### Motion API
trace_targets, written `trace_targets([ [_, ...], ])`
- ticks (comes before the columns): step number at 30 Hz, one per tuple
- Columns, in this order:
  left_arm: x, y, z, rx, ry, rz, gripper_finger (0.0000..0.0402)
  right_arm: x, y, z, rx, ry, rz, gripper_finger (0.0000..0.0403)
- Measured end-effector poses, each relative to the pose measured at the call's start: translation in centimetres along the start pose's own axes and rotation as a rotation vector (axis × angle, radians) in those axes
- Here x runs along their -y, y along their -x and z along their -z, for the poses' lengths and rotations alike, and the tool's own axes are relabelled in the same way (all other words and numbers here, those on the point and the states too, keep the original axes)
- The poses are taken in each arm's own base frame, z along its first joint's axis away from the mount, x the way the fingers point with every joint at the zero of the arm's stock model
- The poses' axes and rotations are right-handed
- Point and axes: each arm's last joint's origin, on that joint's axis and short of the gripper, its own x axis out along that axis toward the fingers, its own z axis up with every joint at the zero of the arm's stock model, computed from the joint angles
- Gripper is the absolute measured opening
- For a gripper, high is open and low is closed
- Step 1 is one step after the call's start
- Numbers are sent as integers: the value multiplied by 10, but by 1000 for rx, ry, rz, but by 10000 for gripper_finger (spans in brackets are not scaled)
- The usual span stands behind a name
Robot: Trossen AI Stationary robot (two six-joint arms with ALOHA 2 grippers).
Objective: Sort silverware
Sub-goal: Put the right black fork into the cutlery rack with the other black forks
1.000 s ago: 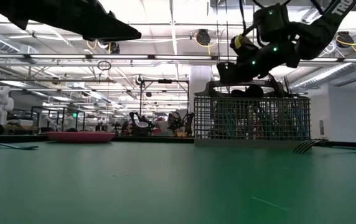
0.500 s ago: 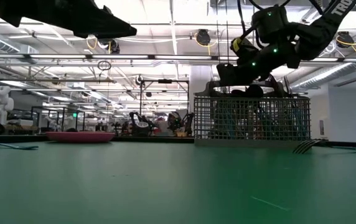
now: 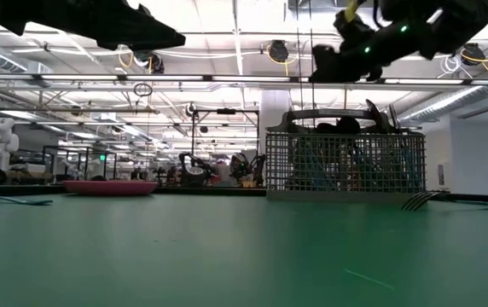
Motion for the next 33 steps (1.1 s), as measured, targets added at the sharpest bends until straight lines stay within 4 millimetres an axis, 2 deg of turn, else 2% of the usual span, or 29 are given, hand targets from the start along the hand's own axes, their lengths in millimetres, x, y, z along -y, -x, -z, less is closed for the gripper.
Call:
trace_targets([
  [8,0,0,1,-10,-2,2,171,-2,45,-13,-39,0,-172,87],
  [14,0,0,1,-10,-2,2,171,-7,73,-10,-83,184,-403,98],
  [17,0,0,1,-10,-2,2,171,-5,83,-3,-180,288,-532,114],
  [22,0,0,1,-12,-2,3,171,7,95,4,-574,315,-682,125],
  [26,0,0,1,-13,-2,0,171,15,102,14,-791,309,-755,125],
  [33,-7,-1,3,-19,6,-32,171,9,92,24,-874,307,-812,125],
])
